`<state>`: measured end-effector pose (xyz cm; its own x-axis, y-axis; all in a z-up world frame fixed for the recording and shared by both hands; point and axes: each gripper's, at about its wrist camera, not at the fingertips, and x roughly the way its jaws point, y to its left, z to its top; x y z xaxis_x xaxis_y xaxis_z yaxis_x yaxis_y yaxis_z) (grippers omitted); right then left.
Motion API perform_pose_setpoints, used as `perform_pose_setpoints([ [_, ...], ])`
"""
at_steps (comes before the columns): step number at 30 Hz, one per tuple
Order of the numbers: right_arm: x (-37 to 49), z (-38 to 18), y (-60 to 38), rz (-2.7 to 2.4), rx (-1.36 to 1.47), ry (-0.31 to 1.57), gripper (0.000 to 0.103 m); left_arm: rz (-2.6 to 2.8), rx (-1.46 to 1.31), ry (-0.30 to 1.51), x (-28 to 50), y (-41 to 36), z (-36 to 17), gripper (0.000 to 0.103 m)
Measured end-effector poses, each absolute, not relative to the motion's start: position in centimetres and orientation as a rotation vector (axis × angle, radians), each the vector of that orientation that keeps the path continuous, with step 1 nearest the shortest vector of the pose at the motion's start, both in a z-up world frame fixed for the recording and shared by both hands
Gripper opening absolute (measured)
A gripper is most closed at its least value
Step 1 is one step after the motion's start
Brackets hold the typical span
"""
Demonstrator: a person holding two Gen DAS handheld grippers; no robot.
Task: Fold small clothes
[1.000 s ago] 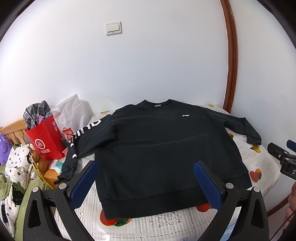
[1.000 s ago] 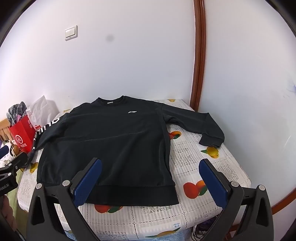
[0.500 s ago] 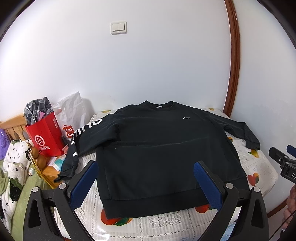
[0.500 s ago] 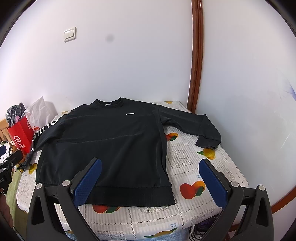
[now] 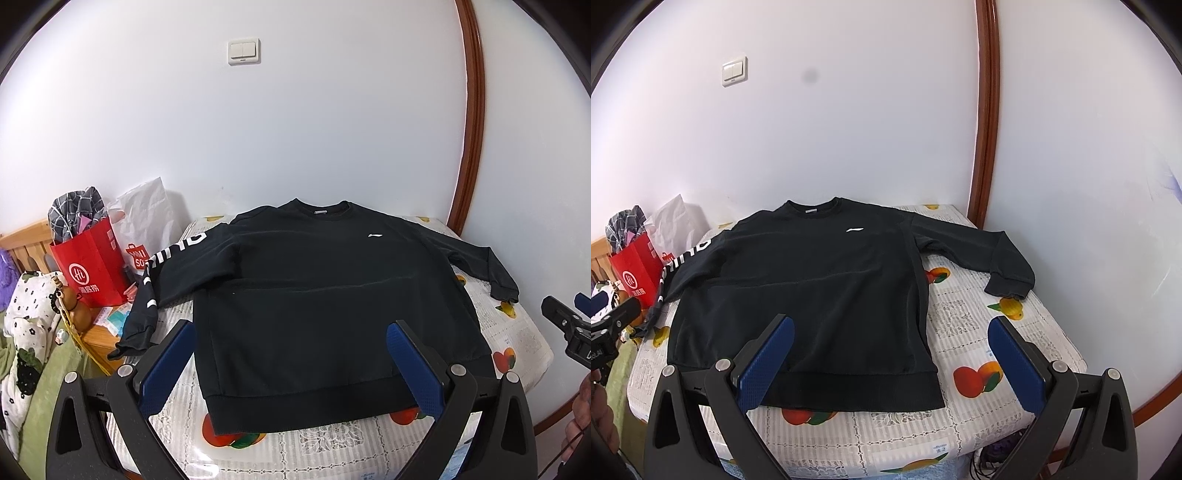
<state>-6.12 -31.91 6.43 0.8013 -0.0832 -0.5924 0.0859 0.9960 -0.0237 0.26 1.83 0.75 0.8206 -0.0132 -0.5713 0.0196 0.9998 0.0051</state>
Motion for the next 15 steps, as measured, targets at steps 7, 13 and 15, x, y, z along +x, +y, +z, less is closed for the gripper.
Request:
perform_pose_setpoints([
  [7,-6.35,6.81,-31.59,-0.083,0.002,0.629,0.103,-0.021,0.009,0.606,0.24,1.97,0.69,0.103],
  [13,-6.47,7.01,-31.34,-0.085,0.001,0.626,0.103,-0.020,-0.001,0.604,0.19,2.33,0.72,0.103],
  [15,-6.50,7.04,-31.36,-0.085,0.002,0.625,0.103,-0.026,-0.008,0.606,0.16,2.40,0.66,0.103],
])
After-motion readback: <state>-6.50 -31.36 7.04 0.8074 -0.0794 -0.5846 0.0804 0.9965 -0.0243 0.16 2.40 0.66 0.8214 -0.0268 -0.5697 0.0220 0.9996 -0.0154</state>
